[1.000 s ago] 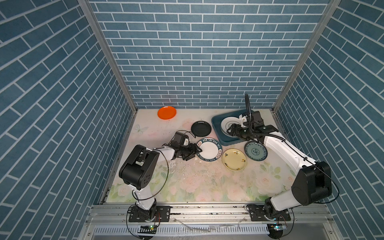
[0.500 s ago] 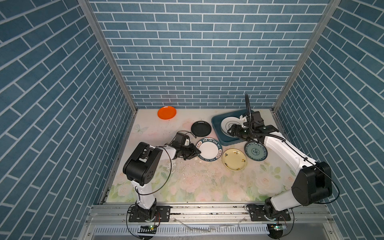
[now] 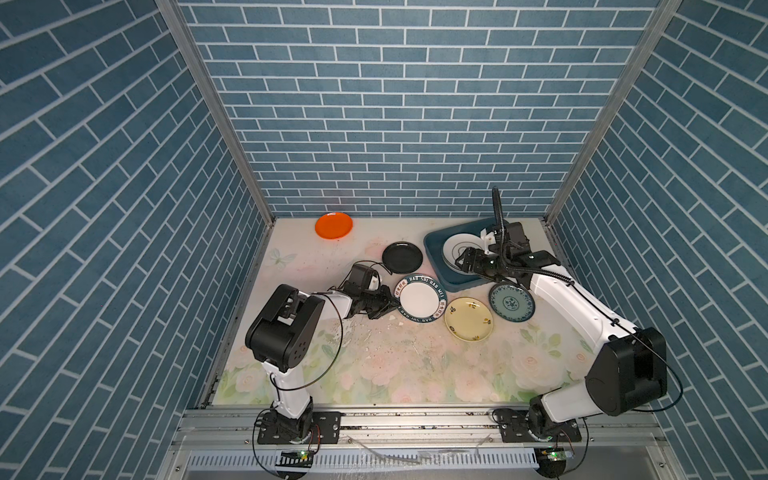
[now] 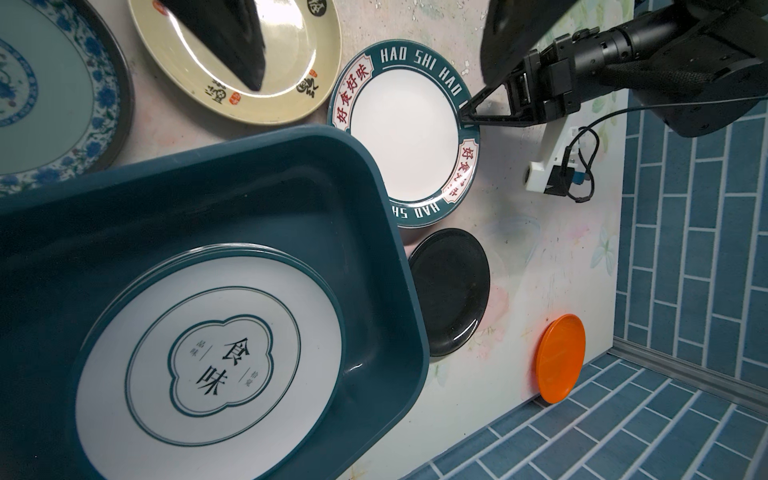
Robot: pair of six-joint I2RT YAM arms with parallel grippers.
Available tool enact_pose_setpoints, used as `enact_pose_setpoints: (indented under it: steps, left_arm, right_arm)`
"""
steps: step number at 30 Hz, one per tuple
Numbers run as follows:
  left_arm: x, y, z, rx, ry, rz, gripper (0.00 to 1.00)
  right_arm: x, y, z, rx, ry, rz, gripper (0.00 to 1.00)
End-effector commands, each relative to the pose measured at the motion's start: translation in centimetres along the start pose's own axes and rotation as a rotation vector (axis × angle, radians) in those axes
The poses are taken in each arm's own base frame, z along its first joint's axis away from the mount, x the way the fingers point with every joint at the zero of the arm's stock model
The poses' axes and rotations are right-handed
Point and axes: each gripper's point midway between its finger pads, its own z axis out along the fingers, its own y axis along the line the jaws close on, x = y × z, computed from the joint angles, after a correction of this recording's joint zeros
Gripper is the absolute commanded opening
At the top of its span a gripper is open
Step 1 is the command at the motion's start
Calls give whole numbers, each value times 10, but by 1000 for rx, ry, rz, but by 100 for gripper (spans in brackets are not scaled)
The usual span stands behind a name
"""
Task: Place the plates into the plastic bin on the countertop
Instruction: 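Grasp the edge of the teal-rimmed HAO SHI HAO WEI plate with the left gripper, then tilt the plate upright and carry it toward the right gripper above the bin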
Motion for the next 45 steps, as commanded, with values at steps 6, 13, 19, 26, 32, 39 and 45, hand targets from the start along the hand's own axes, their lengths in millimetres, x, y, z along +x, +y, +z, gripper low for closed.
enact_pose_setpoints:
  steps: [6,13,19,26,32,39,45]
  left_arm:
    - [14,-10,-28,-22,-13,7,8]
    - [6,-34,-58,14,-81,24,7]
    - [-4,-53,-86,65,-143,28,7]
    - [-16,-70,-116,94,-210,44,6]
    - [-21,-83,-128,116,-235,64,6]
    - [-28,-101,-137,148,-249,90,5]
    - [-34,-118,-141,181,-254,109,5]
  right_arm:
    - [9,20,6,-109,57,-23,82]
    - [18,47,19,-216,114,-56,82]
    - [15,72,27,-279,135,-84,82]
    - [4,84,31,-306,132,-80,81]
    - [-8,93,28,-322,110,-89,81]
    - [-21,100,21,-328,75,-100,81]
    - [-28,97,19,-318,54,-97,80]
